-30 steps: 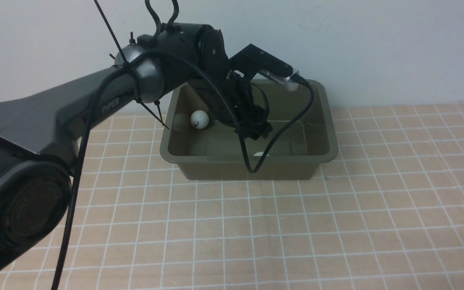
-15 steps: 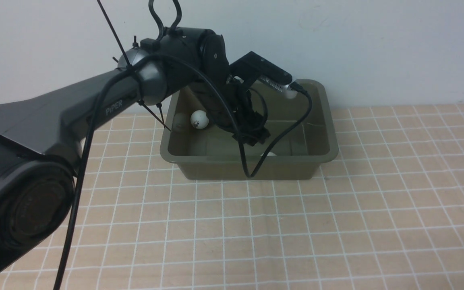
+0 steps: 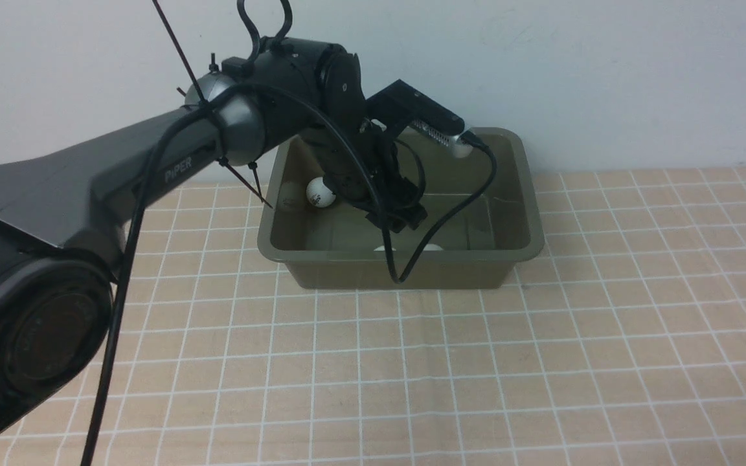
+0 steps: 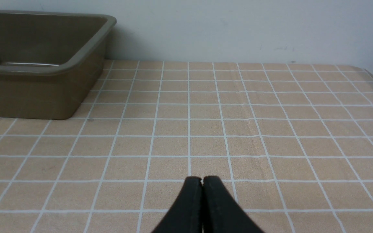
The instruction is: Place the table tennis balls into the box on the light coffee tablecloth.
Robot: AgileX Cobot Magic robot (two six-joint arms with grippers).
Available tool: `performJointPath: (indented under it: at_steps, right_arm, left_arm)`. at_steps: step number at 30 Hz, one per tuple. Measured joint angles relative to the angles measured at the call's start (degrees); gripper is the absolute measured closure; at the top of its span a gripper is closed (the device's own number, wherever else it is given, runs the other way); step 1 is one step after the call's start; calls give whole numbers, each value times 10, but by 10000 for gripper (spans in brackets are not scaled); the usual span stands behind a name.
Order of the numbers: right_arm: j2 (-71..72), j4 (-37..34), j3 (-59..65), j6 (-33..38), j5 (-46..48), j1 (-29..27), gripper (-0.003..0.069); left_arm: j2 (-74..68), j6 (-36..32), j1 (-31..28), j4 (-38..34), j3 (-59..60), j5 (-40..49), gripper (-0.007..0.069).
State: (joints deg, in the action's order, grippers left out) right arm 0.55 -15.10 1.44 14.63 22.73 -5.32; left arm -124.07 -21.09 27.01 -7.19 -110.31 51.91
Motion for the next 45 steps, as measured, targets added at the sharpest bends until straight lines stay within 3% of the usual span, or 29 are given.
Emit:
performJointPath:
  at_steps: [2,5,9,16,20,30,33,37,45]
  right_arm:
    - [0,0,0,0,0,0,675]
    - [0,0,0,0,0,0,675]
    - [0,0,0,0,0,0,675]
    - [0,0,0,0,0,0,675]
    - [0,0,0,0,0,0,675]
    - [0,0,0,0,0,0,675]
    - [0,0,0,0,0,0,675]
    - [0,0,0,0,0,0,675]
    - [0,0,0,0,0,0,675]
  left_arm:
    - [11,0,0,1,0,11,386]
    - [69,0,0,3,0,39,584]
    - [147,0,0,-5,0,71,684]
    - [279,-6,0,-48,0,145,693]
    - [345,-22,0,-76,38,140,693]
    - [551,-26,0,-94,312,38,693]
    - [645,-19,0,-123,433,-16,693]
    - [732,-12,0,-170,527,-26,693]
    - [807,-20,0,-163,586,-25,693]
